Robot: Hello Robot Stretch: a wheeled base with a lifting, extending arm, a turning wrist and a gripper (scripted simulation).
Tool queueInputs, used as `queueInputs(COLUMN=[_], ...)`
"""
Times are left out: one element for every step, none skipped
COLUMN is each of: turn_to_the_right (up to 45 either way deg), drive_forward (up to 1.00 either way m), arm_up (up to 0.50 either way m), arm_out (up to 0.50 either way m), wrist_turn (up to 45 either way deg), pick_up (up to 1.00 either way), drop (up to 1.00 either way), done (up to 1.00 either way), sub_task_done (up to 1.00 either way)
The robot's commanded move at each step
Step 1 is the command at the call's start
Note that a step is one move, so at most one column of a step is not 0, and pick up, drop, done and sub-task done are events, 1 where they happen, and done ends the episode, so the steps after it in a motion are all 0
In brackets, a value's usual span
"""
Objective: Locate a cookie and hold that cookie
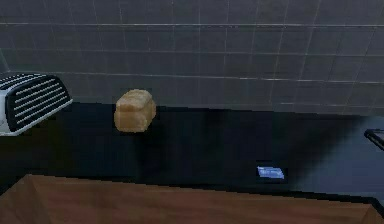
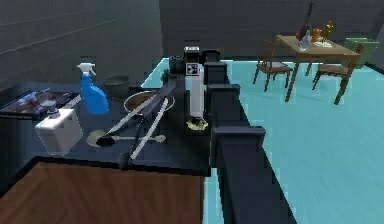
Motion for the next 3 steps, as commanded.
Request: queueInputs(turn_to_the_right=[0.0,0.0,0.0], drive_forward=[0.0,0.0,0.0], arm_up=[0.0,0.0,0.0], arm_out=[0.0,0.0,0.0], wrist_turn=[45.0,45.0,45.0], pick_up=[0.0,0.0,0.0], drop=[0.0,0.0,0.0], done=[0.0,0.0,0.0], sub_task_done=[0.0,0.0,0.0])
